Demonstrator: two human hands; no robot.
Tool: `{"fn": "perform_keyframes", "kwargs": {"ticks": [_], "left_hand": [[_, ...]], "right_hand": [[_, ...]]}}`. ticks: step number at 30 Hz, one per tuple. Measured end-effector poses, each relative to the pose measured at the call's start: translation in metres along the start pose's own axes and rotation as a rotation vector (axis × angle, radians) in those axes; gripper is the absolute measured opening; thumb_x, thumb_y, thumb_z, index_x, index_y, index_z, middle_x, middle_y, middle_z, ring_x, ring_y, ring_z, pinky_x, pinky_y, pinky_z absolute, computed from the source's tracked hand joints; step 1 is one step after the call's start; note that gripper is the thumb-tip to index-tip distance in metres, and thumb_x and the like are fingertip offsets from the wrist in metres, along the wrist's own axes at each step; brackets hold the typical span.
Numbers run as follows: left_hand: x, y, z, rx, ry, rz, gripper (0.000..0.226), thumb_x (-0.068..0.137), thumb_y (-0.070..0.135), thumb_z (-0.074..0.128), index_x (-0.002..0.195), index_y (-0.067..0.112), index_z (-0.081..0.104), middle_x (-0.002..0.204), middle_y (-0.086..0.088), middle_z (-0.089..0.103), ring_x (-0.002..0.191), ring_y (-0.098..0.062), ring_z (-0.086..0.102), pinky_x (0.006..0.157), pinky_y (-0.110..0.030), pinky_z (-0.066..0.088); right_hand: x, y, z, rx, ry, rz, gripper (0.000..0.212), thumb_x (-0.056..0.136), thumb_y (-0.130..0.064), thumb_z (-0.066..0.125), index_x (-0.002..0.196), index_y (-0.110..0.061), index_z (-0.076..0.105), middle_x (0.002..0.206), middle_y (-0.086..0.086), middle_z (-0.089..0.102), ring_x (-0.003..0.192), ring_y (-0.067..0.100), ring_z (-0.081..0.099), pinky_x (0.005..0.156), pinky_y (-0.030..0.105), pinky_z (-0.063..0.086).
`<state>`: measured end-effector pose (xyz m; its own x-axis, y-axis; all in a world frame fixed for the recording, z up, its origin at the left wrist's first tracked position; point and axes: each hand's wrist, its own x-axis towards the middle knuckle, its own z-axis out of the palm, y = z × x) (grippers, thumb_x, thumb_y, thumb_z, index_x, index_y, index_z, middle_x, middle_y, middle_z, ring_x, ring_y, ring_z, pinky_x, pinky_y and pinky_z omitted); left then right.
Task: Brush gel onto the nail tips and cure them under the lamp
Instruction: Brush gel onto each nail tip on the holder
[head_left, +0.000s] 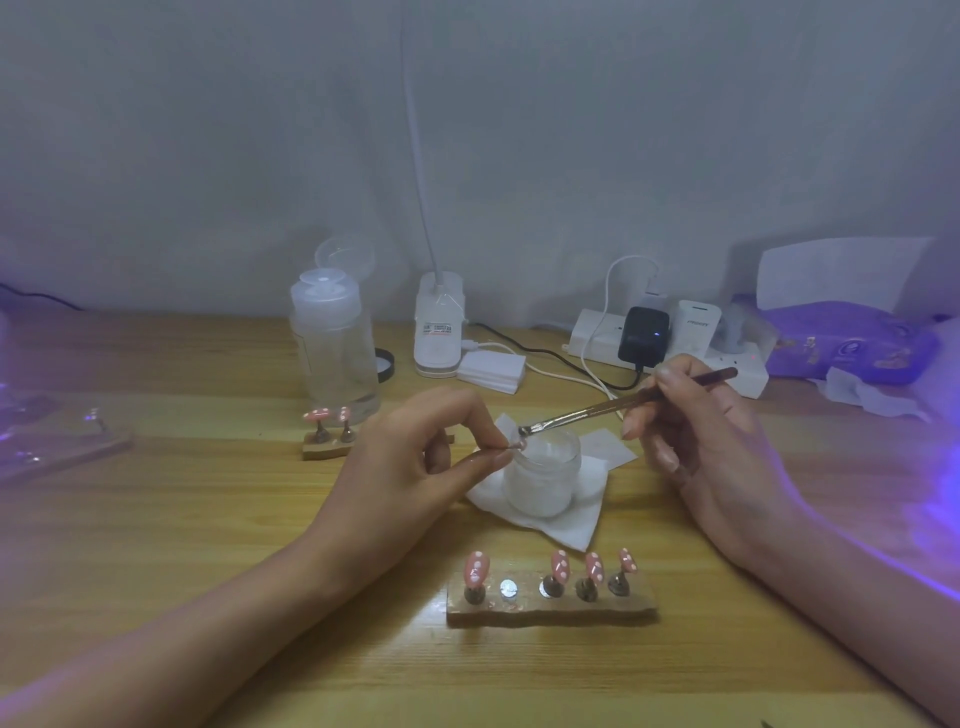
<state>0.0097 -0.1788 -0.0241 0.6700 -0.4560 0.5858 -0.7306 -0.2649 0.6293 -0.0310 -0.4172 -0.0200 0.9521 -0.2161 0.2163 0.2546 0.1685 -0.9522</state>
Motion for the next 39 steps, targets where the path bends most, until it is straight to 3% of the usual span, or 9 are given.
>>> {"fn": "perform_keyframes", "kwargs": {"ticks": [7,10,13,18,21,33,37,39], "left_hand": [[-0.0008,0.0015,0.0003,0.002,0.001,0.022,0.013,0.082,0.03,0.072,0.082,0.017,0.068,0.07,0.029,0.055,0.053,-0.015,0.039,0.054,-0.011,0.033],[-0.0001,0.0003,-0.0008,-0.005,0.001,0.011,0.009,0.082,0.025,0.074,0.082,0.018,0.069,0.07,0.027,0.055,0.052,-0.016,0.039,0.054,-0.011,0.033],[0.0002,0.0002,-0.001,-0.004,-0.001,0.009,0.008,0.082,0.022,0.075,0.081,0.018,0.069,0.068,0.029,0.055,0.052,-0.017,0.039,0.053,-0.011,0.033],[-0.0002,-0.0008,-0.0009,-0.01,-0.004,0.003,0.008,0.082,0.022,0.076,0.082,0.019,0.069,0.067,0.028,0.054,0.051,-0.016,0.039,0.053,-0.011,0.033],[0.0001,-0.0012,-0.0008,-0.014,-0.006,-0.003,0.008,0.082,0.022,0.076,0.081,0.019,0.069,0.066,0.027,0.054,0.051,-0.009,0.038,0.053,-0.011,0.033],[-0.0003,-0.0018,0.0006,-0.034,-0.009,-0.021,0.009,0.082,0.026,0.076,0.081,0.02,0.069,0.065,0.028,0.055,0.05,-0.006,0.038,0.053,-0.01,0.032],[-0.0003,-0.0024,0.0008,-0.034,-0.013,-0.024,0.01,0.082,0.025,0.076,0.081,0.02,0.068,0.065,0.03,0.056,0.049,-0.004,0.037,0.053,-0.01,0.032],[0.0001,-0.0018,0.0013,-0.035,-0.015,-0.03,0.009,0.082,0.024,0.076,0.08,0.02,0.068,0.066,0.03,0.056,0.049,-0.004,0.038,0.053,-0.009,0.032]], "right_hand": [[-0.0013,0.0009,-0.0003,0.008,0.027,0.007,0.021,0.092,-0.031,0.054,0.073,-0.025,0.058,0.064,0.009,0.067,0.04,0.01,0.038,0.043,0.025,0.02],[-0.0013,-0.0003,0.0021,-0.025,-0.014,0.003,0.019,0.091,-0.034,0.055,0.075,-0.023,0.057,0.065,0.01,0.067,0.04,0.011,0.039,0.043,0.025,0.02],[-0.0003,-0.0011,0.0016,-0.015,0.056,0.023,0.029,0.096,-0.027,0.052,0.068,-0.029,0.06,0.063,0.009,0.067,0.04,0.01,0.038,0.042,0.023,0.022],[-0.0022,-0.0025,0.0027,-0.033,0.006,0.009,0.02,0.09,-0.033,0.055,0.072,-0.024,0.056,0.063,0.009,0.066,0.039,0.011,0.038,0.042,0.023,0.021],[-0.0003,-0.001,0.0007,-0.025,0.06,0.022,0.026,0.097,-0.025,0.051,0.072,-0.023,0.057,0.062,0.009,0.066,0.039,0.01,0.038,0.041,0.022,0.021],[-0.0014,-0.002,0.0008,-0.012,-0.005,-0.02,0.021,0.089,-0.035,0.055,0.069,-0.029,0.06,0.063,0.008,0.067,0.039,0.01,0.038,0.041,0.023,0.022],[0.0001,0.0008,-0.001,-0.024,0.048,-0.001,0.035,0.099,-0.024,0.049,0.067,-0.031,0.061,0.064,0.009,0.067,0.039,0.01,0.038,0.041,0.022,0.023],[-0.0003,-0.0007,-0.0016,0.007,0.052,-0.015,0.03,0.097,-0.027,0.051,0.068,-0.03,0.061,0.064,0.008,0.067,0.039,0.01,0.038,0.041,0.021,0.023]]}}
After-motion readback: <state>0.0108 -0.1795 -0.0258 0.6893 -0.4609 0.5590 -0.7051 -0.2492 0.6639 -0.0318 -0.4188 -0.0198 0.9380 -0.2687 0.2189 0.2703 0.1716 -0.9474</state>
